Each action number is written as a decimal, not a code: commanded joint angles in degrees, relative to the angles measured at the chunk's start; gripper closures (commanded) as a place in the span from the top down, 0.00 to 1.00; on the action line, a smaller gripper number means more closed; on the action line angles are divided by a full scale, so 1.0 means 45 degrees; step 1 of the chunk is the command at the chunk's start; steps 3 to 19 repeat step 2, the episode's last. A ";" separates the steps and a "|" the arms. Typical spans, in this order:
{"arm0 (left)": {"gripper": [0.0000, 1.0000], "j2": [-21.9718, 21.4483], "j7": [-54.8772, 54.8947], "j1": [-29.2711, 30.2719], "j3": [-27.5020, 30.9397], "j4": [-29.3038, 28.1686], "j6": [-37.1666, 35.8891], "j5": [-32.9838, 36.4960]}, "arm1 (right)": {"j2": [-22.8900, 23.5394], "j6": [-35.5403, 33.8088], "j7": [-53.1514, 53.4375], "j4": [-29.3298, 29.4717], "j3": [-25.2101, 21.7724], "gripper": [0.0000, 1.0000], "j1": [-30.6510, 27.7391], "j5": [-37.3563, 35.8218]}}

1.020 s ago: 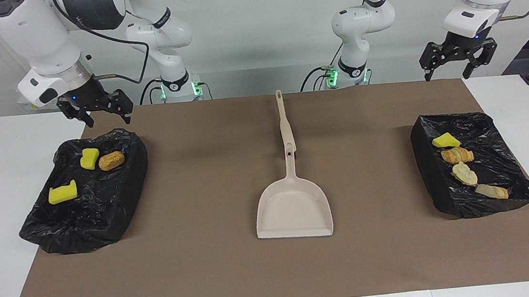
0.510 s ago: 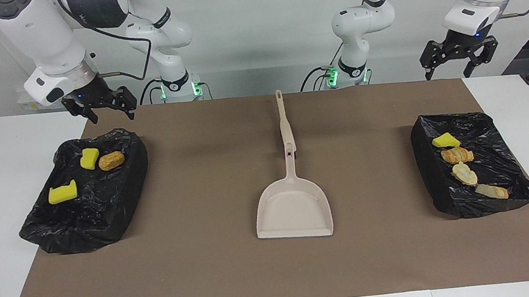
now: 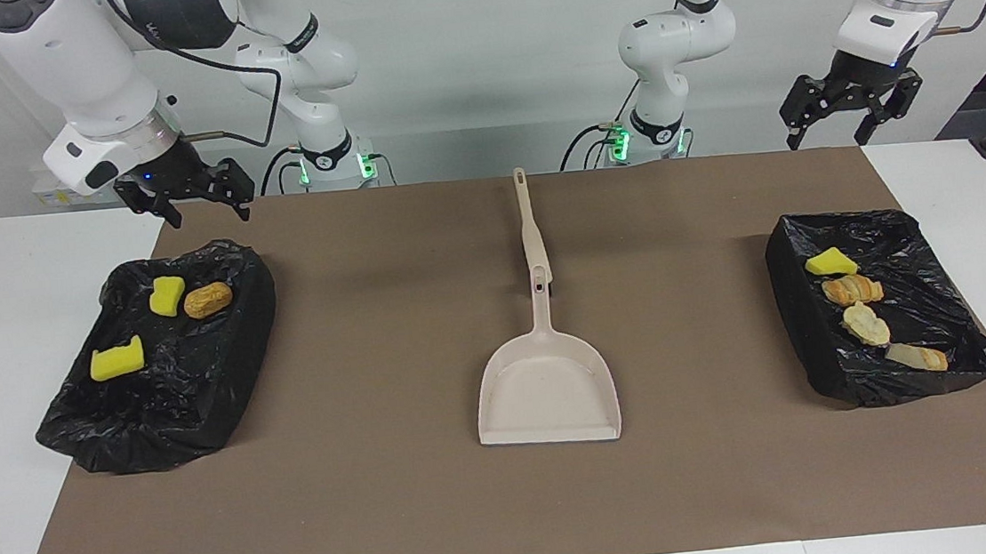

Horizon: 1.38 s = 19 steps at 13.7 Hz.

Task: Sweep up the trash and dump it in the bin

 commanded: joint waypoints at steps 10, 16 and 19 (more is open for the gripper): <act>1.00 -0.0071 -0.0168 0.0239 -0.0042 0.0091 -0.0107 -0.0189 | 0.0177 -0.0338 0.0029 0.0351 0.0146 1.00 -0.0144 0.0041; 1.00 -0.0071 -0.0168 0.0239 -0.0042 0.0091 -0.0107 -0.0189 | 0.0177 -0.0338 0.0029 0.0351 0.0146 1.00 -0.0144 0.0041; 1.00 -0.0071 -0.0168 0.0239 -0.0042 0.0091 -0.0107 -0.0189 | 0.0177 -0.0338 0.0029 0.0351 0.0146 1.00 -0.0144 0.0041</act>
